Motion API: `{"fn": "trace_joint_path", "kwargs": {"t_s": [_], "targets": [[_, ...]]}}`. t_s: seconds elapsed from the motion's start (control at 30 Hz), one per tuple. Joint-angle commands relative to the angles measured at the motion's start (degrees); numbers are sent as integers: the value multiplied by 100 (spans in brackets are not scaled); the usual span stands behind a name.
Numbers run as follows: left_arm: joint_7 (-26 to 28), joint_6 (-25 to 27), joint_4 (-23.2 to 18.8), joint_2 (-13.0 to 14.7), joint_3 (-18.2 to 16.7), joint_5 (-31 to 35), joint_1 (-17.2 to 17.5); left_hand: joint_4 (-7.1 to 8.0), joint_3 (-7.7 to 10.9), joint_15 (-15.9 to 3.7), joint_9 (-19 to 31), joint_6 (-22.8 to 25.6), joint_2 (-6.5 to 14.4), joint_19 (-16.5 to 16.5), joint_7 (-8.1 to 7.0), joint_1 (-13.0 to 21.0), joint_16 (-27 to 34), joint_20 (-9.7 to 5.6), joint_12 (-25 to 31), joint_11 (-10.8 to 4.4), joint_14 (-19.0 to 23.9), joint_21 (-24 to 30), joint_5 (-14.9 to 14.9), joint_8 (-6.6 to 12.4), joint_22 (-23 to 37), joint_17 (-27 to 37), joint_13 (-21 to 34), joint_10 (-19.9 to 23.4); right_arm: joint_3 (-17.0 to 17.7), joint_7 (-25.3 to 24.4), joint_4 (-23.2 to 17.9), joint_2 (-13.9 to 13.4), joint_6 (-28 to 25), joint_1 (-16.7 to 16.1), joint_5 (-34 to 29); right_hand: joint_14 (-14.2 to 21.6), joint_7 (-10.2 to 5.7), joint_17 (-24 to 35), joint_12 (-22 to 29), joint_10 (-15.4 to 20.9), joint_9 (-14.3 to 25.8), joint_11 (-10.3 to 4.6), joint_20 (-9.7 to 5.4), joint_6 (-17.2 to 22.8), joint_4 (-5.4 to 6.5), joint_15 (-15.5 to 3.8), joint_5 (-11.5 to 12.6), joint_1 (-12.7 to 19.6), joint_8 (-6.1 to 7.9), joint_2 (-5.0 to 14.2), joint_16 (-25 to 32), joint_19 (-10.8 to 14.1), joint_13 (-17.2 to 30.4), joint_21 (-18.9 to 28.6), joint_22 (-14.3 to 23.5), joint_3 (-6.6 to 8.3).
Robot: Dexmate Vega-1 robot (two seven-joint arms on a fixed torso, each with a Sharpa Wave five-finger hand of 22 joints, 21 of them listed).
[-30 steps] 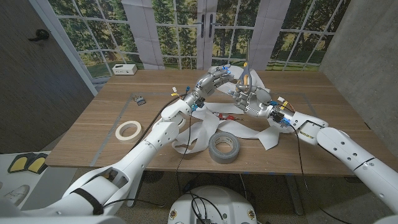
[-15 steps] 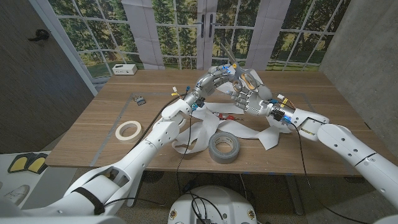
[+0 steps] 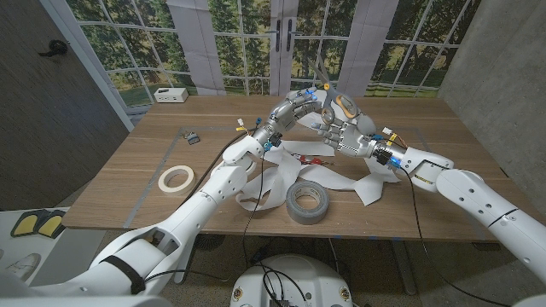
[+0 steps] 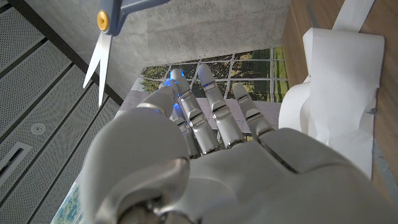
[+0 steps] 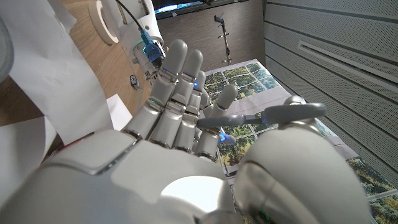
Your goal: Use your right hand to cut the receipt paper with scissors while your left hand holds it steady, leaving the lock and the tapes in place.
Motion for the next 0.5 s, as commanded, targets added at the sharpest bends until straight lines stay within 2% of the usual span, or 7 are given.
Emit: {"fn": "trace_joint_path", "kwargs": {"t_s": [0.03,0.3,0.5], "targets": [[-11,7,75,-51,20,8,-31,3,12,-803,15,34,42,7,-6,31,-18,1,-18,-11,54,43,8,-15,14,14,24,39,32,-133,5,31,-25,-40,89,-212,256,-7,-24,16,6,24,-320,-246,22,-367,7,-46,-31,57,-14,36,20,-28,17,-28],[-64,-19,158,-80,29,24,-69,-1,12,-803,12,40,40,2,5,34,-18,-2,-18,-10,63,46,8,-20,13,19,33,49,14,-137,28,72,-109,-25,188,-221,243,-38,-36,13,-35,18,-318,-246,16,-374,32,-4,-46,138,-23,33,22,-72,21,-10],[-622,-622,651,-262,36,91,-240,-19,19,-798,9,40,21,-45,-46,42,-65,2,-30,-11,-6,35,8,-29,13,4,34,46,7,-159,28,91,-111,-24,182,-208,239,-61,-35,32,-49,20,-334,-229,11,-376,48,27,-41,192,-21,40,25,-102,23,5]]}}
